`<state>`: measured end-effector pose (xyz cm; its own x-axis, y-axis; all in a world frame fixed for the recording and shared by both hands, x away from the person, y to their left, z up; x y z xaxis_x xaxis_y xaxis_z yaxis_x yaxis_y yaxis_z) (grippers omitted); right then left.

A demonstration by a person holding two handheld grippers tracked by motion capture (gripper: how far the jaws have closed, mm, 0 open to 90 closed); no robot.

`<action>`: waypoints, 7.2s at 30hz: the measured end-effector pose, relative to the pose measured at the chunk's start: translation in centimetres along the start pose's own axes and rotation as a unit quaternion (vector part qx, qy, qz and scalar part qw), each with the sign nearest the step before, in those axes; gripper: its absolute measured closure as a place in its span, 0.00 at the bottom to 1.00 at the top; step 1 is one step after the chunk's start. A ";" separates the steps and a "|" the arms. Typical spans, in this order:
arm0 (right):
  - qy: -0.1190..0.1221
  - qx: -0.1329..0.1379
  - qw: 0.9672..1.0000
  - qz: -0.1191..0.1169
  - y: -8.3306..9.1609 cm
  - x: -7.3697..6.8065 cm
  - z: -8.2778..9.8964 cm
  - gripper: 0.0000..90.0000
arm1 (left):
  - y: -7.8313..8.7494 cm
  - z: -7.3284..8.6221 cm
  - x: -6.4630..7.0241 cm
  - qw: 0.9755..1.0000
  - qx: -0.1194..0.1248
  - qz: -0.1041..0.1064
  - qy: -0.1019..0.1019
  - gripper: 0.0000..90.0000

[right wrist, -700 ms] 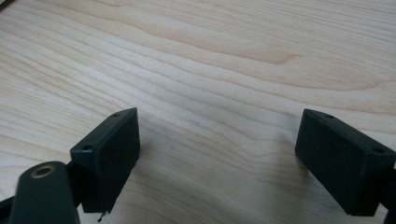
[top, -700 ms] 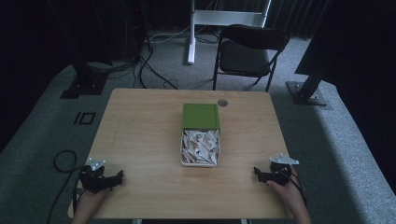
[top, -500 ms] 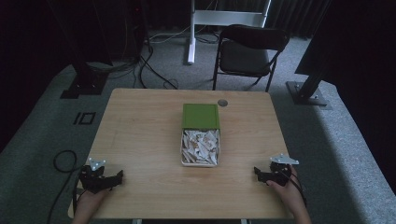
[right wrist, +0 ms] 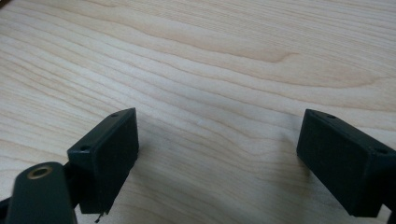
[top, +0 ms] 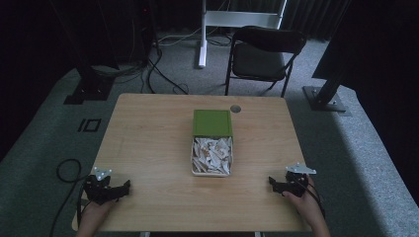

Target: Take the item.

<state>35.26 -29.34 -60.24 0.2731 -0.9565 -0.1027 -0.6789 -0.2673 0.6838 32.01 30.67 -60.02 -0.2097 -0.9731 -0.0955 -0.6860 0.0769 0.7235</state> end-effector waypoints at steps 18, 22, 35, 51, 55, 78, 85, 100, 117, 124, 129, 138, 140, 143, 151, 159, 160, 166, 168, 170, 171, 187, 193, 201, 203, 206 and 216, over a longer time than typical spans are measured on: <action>-0.010 0.010 1.000 -0.011 0.5 -1.4 -1.2 0.15 | 0.0 0.0 0.0 1.000 0.000 0.000 0.000 0.01; 0.001 0.015 1.000 -0.021 1.0 -2.3 -1.8 0.15 | 0.0 0.0 0.0 1.000 0.000 0.000 0.000 0.01; 0.025 0.035 0.998 -0.038 2.4 -4.3 -4.0 0.15 | 0.0 0.0 0.0 1.000 0.000 0.000 0.000 0.01; 0.037 0.073 0.994 -0.068 3.9 -6.6 -7.7 0.16 | 0.0 0.0 0.0 1.000 0.000 0.000 0.001 0.01; 0.037 0.083 0.993 -0.079 4.1 -7.3 -8.5 0.17 | 0.0 0.0 0.0 1.000 0.000 0.000 0.001 0.01; 0.079 0.108 0.983 -0.124 4.3 -12.5 -12.0 0.20 | 0.0 0.0 0.0 1.000 0.000 0.000 0.001 0.01; 0.093 0.111 0.980 -0.134 4.1 -13.9 -12.7 0.20 | 0.0 0.0 0.0 1.000 0.000 0.000 0.001 0.01; 0.124 0.108 0.973 -0.164 2.8 -18.0 -14.1 0.20 | 0.0 0.0 0.0 1.000 0.001 0.000 0.001 0.01; 0.157 0.085 0.966 -0.187 0.3 -21.6 -14.6 0.25 | 0.0 0.0 0.0 1.000 0.001 0.000 0.001 0.01; 0.183 0.066 0.960 -0.201 -0.9 -22.7 -14.7 0.40 | 0.0 0.0 0.0 1.000 0.001 0.001 0.003 0.01; 0.191 0.053 0.959 -0.201 -2.0 -23.1 -14.8 0.45 | 0.0 0.0 0.0 1.000 0.001 0.000 0.002 0.01; 0.179 0.033 0.959 -0.216 -3.4 -23.7 -15.3 0.51 | 0.0 0.0 0.0 1.000 0.001 0.001 0.001 0.01; 0.185 0.027 0.959 -0.213 -3.7 -23.8 -15.2 0.53 | 0.0 0.0 0.0 1.000 0.001 0.001 0.001 0.01; 0.196 0.018 0.959 -0.206 -4.1 -23.9 -15.0 0.57 | 0.0 0.0 0.0 1.000 0.000 0.000 0.001 0.01; 0.195 -0.008 0.963 -0.188 -5.3 -23.5 -14.6 0.67 | 0.0 0.0 0.0 1.000 0.000 0.000 0.001 0.01; 0.179 -0.010 0.965 -0.191 -5.1 -23.4 -14.5 0.81 | 0.0 0.0 0.0 1.000 0.000 0.000 0.001 0.01; 0.176 -0.008 0.965 -0.195 -5.1 -23.4 -14.5 0.81 | 0.0 0.0 0.0 1.000 0.000 0.001 0.001 0.01; 0.179 0.011 0.963 -0.200 -4.3 -23.2 -14.7 0.83 | 0.0 0.0 0.0 1.000 0.000 0.000 0.001 0.01; 0.176 0.017 0.963 -0.203 -4.0 -23.2 -15.0 0.83 | 0.0 0.0 0.0 1.000 0.000 0.000 0.001 0.01; 0.171 0.023 0.963 -0.206 -3.6 -23.2 -15.2 0.84 | 0.0 0.0 0.0 1.000 0.000 0.000 0.001 0.01; 0.171 0.027 0.963 -0.209 -3.4 -23.2 -15.4 0.85 | 0.0 0.0 0.0 1.000 0.000 0.000 0.001 0.01; 0.158 0.075 0.958 -0.226 -0.1 -22.8 -17.3 0.91 | 0.0 0.0 0.0 1.000 0.000 0.000 0.000 0.01; 0.171 0.084 0.956 -0.223 1.0 -22.2 -17.9 0.91 | 0.0 0.0 0.0 1.000 0.000 0.000 0.000 0.01; 0.152 0.108 0.963 -0.194 2.0 -20.4 -18.9 0.91 | 0.0 0.0 0.0 1.000 0.001 0.000 0.001 0.01; 0.142 0.118 0.967 -0.176 2.3 -19.7 -19.3 0.91 | 0.0 0.0 0.0 1.000 0.001 0.000 0.001 0.01; 0.128 0.133 0.971 -0.150 2.5 -18.4 -19.9 0.91 | 0.0 0.0 0.0 1.000 0.001 0.000 0.002 0.01; 0.081 0.146 0.981 -0.094 1.9 -14.7 -20.4 0.91 | 0.0 0.0 0.0 1.000 0.001 0.000 0.001 0.01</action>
<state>43.88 -13.42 -42.73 0.5000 -0.8628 -0.0748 -0.7668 -0.4812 0.4248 32.02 30.64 -60.02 -0.2084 -0.9736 -0.0930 -0.6872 0.0782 0.7223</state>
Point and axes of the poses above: each handheld gripper's, and its own axes: y roughly backward along the jaws, z roughly out of its underside, x roughly to its right, the point moved 7 cm from there along -y, roughly forward along the jaws, and after that the axes turned 7 degrees about -y, right-handed, at the moved point
